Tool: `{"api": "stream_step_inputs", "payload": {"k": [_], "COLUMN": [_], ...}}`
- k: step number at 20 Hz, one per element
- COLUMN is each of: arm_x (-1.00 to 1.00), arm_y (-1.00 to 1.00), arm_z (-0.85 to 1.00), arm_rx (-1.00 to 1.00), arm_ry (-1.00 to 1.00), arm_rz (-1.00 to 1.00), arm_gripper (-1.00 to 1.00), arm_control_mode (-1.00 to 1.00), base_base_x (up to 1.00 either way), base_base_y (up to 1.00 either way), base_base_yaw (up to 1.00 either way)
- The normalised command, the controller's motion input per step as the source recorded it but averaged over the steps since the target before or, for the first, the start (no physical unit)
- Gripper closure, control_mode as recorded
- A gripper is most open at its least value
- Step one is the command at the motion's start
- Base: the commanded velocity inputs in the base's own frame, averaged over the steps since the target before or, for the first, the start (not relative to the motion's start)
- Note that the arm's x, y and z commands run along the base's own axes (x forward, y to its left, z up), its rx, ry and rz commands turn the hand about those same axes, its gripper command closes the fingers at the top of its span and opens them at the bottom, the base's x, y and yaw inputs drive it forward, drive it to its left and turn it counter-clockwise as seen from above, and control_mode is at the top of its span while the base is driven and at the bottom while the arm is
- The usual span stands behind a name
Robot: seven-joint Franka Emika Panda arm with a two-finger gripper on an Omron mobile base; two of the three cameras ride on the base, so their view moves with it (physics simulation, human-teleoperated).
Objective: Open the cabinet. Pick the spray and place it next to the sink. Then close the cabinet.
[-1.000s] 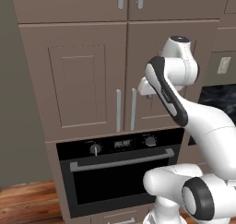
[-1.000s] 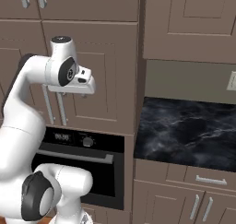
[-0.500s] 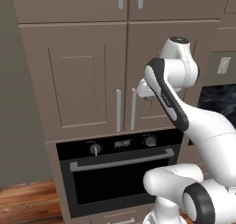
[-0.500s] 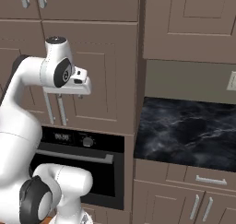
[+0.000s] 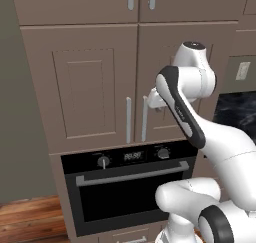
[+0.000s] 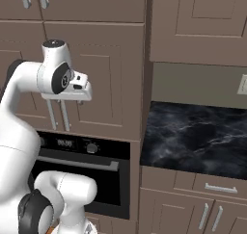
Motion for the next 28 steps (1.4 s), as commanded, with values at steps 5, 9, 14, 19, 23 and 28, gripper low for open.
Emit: {"api": "stream_step_inputs", "payload": {"k": [5,9,14,19,23,28], "arm_x": [-0.11,-0.13,0.0,0.0,0.0,0.04], "arm_y": [0.0,0.0,0.0,0.0,0.0,0.02], "arm_z": [0.0,0.0,0.0,0.0,0.0,0.0], "arm_rx": [0.0,0.0,0.0,0.0,0.0,0.0], "arm_ry": [0.0,0.0,0.0,0.0,0.0,0.01], "arm_rz": [0.0,0.0,0.0,0.0,0.0,-0.01], "arm_gripper": [-1.0,-1.0,-1.0,-1.0,-1.0,-1.0], "arm_control_mode": [-1.0,1.0,1.0,1.0,1.0,-1.0], "base_base_x": [0.0,-0.49,-0.5,-0.14,0.0,0.0], "base_base_y": [0.0,0.0,0.26,0.52,0.59,0.23], "base_base_yaw": [0.0,0.03,0.0,0.0,-0.02,-0.02]}}
